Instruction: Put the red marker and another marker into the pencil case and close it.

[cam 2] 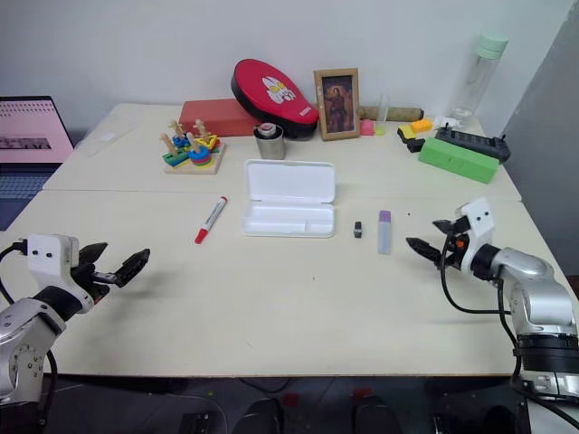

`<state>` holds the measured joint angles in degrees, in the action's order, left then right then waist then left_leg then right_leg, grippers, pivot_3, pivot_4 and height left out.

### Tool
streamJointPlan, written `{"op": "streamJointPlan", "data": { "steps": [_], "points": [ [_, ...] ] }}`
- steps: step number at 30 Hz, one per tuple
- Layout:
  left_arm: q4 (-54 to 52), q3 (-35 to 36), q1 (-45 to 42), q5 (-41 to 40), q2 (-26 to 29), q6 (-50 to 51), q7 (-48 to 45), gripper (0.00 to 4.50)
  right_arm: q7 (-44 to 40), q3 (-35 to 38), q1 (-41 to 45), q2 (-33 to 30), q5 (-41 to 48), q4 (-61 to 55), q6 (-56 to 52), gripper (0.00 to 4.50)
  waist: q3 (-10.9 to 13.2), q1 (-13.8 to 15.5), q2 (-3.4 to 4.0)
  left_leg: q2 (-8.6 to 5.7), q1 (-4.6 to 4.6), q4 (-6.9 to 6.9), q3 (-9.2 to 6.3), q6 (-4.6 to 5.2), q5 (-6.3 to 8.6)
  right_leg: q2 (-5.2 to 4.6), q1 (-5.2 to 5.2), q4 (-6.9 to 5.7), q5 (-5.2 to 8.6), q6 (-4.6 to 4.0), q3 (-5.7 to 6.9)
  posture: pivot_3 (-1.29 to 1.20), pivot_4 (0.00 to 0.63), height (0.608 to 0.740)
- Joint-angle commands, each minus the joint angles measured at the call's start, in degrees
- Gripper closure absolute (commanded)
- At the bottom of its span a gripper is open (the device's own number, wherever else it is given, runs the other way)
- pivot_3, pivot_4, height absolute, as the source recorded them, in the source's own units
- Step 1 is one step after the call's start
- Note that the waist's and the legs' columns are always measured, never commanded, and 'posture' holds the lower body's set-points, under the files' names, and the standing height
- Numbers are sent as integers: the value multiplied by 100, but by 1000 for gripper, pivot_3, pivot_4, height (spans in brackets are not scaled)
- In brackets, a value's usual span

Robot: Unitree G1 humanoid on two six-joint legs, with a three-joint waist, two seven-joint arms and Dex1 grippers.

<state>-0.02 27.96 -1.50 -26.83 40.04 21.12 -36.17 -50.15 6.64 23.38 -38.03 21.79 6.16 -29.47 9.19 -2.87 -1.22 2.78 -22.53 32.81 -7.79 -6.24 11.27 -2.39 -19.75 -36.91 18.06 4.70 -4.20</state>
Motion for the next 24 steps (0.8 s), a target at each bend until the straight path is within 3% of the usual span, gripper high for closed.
{"op": "streamJointPlan", "data": {
  "steps": [1, 10, 17, 24],
  "points": [
    [-671, -277, -87, -390, -40, 74, -494, 0, -1016, -918, 873, -183, -8, -381, -247, 55, 3, 0, 4, 0, 1, 0, 0, 0, 0, 0, 1, -1, 0, 0, 0, 0, 150, 740],
    [-1238, -1315, -423, -394, -337, 56, -927, 0, -1776, -2469, 2580, 715, -1122, 1510, 656, 55, -2, -12, -4, -1, 0, 2, 2, -1, 0, 0, 2, 5, -4, 5, -1, 0, 150, 740],
    [-1422, -1533, -404, -331, -501, 84, -759, 0, -1243, -2458, 3521, 1740, -1703, 3583, 1650, 55, 1, -37, 0, 0, -15, -1, 2, -1, -1, 0, -24, -6, -5, 2, 0, 0, 150, 740],
    [-1613, -1540, -273, -368, -569, 171, -594, 0, -1227, -2451, 3924, 2268, -1967, 4562, 2173, 55, 2, -30, 2, 0, -14, 0, 1, -1, -1, 0, -22, -8, -5, 2, 0, 0, 150, 740]
  ]
}}
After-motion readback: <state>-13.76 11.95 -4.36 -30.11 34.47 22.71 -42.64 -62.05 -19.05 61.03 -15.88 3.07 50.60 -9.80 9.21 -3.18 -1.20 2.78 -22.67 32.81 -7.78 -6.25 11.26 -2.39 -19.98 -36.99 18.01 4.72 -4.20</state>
